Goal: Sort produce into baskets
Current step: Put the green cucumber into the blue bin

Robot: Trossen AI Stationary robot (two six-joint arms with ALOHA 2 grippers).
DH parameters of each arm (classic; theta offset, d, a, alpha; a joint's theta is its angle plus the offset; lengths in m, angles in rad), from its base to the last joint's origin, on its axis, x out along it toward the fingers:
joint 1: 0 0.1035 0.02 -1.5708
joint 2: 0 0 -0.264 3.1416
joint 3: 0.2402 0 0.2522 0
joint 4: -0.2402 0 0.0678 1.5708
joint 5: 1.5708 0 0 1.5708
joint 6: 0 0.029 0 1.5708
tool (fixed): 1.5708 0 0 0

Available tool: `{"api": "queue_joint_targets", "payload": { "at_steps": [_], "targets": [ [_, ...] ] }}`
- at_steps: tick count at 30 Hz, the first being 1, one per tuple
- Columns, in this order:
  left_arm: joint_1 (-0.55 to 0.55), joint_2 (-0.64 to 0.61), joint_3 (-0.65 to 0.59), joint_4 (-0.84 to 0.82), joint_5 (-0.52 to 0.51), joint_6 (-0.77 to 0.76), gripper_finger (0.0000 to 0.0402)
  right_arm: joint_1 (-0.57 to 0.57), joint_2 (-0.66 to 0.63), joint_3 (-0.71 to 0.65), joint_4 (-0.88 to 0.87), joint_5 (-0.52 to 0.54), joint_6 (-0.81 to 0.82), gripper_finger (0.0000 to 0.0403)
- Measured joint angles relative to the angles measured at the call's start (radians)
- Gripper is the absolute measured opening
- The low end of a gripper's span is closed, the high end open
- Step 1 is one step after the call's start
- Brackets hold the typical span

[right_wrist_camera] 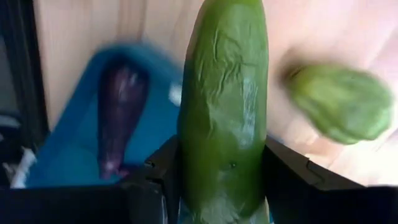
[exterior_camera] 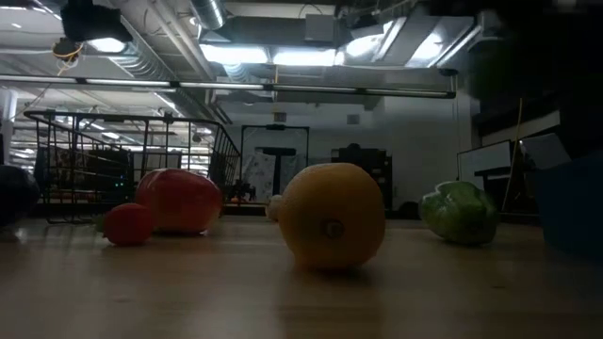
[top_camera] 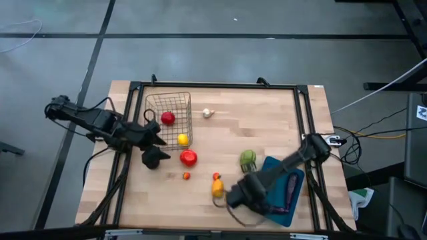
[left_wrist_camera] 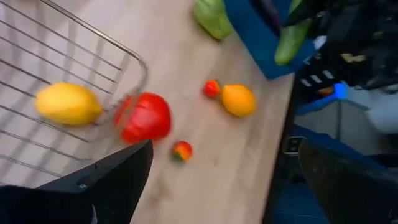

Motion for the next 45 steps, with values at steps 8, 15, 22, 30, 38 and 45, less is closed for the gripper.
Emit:
{"api": "queue_joint_targets", "payload": {
  "at_steps": [8,15,22,30,38,45],
  "targets": [
    [-0.153,0.061,0.000,0.013,-0.092,-0.142,0.0395,0.141,0.001,-0.128,-0.002,0.006,0.052,0.0165],
    [-0.239,0.135,0.000,-0.001,-0.099,-0.220,0.0395,0.155,0.001,-0.132,0.000,0.010,0.077,0.0166],
    [-0.314,0.167,0.000,-0.022,-0.091,-0.285,0.0395,0.155,0.001,-0.133,-0.001,0.010,0.075,0.0166],
    [-0.325,0.168,0.000,-0.026,-0.091,-0.288,0.0395,0.155,-0.059,-0.126,0.000,0.035,0.162,0.0166],
    [-0.325,0.168,0.000,-0.026,-0.068,-0.291,0.0395,0.212,-0.066,-0.148,0.002,0.026,0.175,0.0166],
    [-0.325,0.168,0.000,-0.114,0.064,-0.365,0.0395,0.265,-0.066,-0.203,0.004,0.027,0.176,0.0166]
  ]
}}
